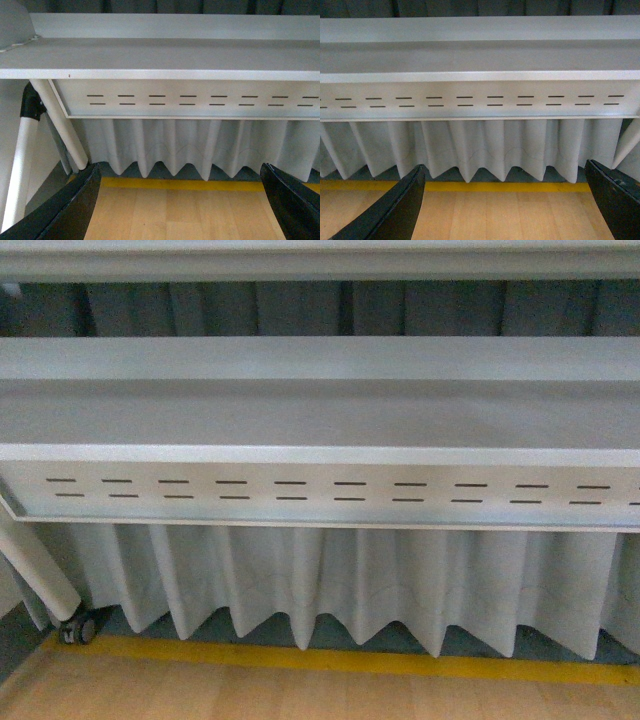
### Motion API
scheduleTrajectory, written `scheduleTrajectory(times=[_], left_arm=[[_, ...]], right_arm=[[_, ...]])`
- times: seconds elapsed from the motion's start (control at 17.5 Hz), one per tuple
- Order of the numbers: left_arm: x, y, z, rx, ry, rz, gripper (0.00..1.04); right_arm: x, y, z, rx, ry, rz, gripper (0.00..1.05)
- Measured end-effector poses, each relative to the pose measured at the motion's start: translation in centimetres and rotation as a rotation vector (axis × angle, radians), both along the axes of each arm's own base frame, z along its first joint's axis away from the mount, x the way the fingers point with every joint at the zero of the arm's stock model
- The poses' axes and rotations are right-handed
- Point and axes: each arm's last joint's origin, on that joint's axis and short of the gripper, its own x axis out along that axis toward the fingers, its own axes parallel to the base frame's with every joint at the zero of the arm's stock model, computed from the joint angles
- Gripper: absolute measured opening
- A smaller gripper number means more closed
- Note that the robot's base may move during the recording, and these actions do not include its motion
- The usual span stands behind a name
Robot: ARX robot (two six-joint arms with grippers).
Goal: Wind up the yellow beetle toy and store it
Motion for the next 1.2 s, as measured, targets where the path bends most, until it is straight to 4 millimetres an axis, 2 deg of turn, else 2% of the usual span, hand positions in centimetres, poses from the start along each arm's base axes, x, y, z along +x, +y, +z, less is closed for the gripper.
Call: scheduleTrajectory(times=[1.2], left_arm=[[0.0, 0.0, 0.0, 0.0, 0.0, 0.0, 0.98]], right_arm=[[0.0, 0.0, 0.0, 0.0, 0.0, 0.0, 0.98]])
